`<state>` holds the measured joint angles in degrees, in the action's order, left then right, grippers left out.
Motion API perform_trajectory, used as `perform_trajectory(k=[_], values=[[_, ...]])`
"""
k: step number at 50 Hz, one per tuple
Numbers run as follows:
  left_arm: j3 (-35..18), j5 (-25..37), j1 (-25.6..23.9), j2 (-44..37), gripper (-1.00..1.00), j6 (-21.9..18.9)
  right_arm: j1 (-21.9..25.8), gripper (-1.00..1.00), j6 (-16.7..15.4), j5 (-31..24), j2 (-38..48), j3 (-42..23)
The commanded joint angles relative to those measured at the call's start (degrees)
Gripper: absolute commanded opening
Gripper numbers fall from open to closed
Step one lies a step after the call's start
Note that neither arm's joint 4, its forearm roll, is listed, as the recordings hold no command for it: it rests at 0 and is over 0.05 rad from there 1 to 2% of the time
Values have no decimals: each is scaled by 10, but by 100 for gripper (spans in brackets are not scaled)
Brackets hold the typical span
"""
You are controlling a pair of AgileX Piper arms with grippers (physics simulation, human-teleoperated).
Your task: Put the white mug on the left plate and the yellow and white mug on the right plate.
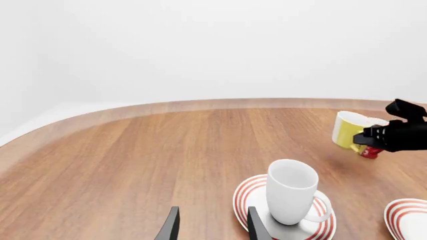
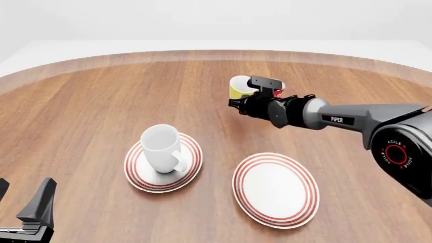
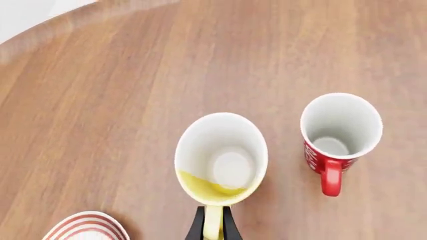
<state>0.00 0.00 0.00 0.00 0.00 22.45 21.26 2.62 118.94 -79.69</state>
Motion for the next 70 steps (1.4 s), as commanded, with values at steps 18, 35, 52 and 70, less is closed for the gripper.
perform_trajectory(k=[18,35,52,70], values=[[0,0,0,0,100,0,6,-100,-13,29,-157,141],[0,0,0,0,100,0,7,-100,-20,39,-249,230],[0,0,0,0,100,0,10,-100,-27,35,-342,311],[0,0,0,0,100,0,18,-100,-29,33,-423,386]])
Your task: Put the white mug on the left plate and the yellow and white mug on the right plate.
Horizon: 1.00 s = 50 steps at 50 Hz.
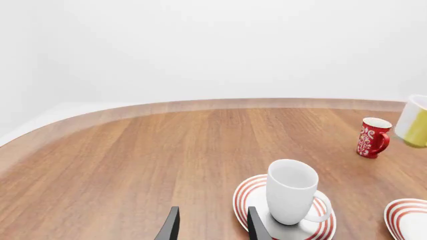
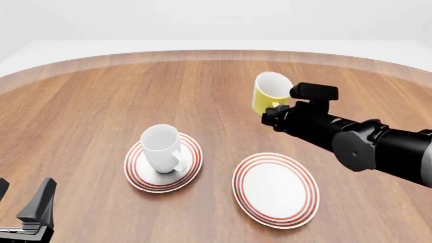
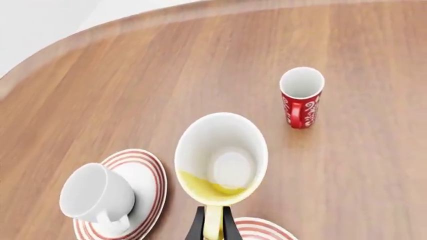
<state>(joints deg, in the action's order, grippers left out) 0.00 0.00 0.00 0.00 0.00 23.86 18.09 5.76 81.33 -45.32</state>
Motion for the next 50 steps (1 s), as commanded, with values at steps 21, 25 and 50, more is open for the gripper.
perform_trajectory(k=[21,25,50], values=[[0,0,0,0,100,0,9,-100,1,7,-127,126],[0,0,0,0,100,0,10,-100,1,9,-137,138],[0,0,0,0,100,0,8,-100,-3,-9,-213,195]])
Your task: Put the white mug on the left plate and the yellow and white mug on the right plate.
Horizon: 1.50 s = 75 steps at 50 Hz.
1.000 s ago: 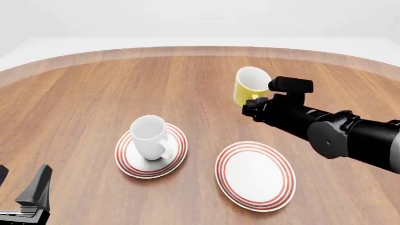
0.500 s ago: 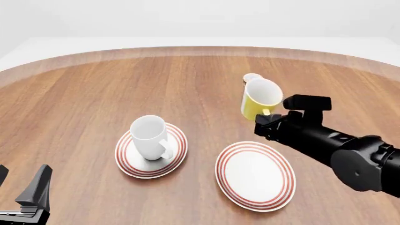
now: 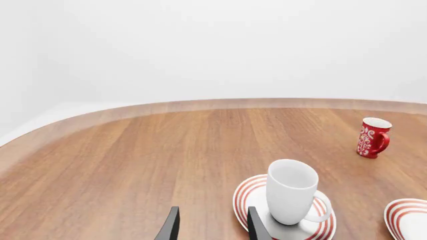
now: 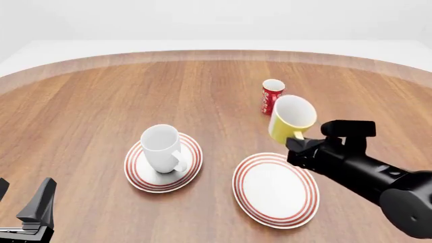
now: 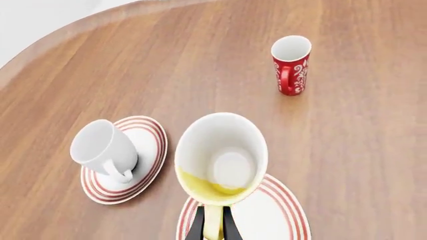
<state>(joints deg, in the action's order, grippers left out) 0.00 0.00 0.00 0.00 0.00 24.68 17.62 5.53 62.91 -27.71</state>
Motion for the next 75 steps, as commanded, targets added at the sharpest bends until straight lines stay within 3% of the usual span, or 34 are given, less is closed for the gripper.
perform_trajectory(k=[1,26,46,75], values=[[0,0,0,0,100,0,0,-100,2,-5,-29,22],[0,0,0,0,100,0,14,-100,-2,-24,-69,66],[0,0,0,0,100,0,28,-100,2,-7,-58,95],[0,0,0,0,100,0,42,-100,21,62,25,110]])
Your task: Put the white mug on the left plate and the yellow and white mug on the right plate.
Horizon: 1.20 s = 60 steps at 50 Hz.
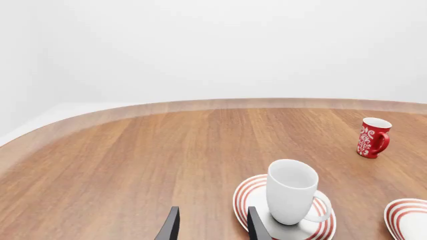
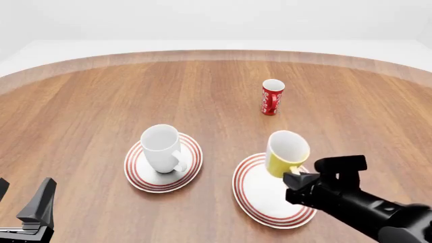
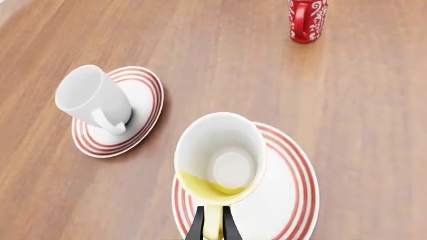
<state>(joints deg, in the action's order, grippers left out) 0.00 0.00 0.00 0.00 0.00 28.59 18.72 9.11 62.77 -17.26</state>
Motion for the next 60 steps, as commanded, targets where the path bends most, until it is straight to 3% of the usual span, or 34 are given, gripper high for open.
perform_trajectory(k=[1,60], values=[[0,0,0,0,100,0,3,-100,11,29,29,7],[0,0,0,0,100,0,7,-100,27,105,133,25]])
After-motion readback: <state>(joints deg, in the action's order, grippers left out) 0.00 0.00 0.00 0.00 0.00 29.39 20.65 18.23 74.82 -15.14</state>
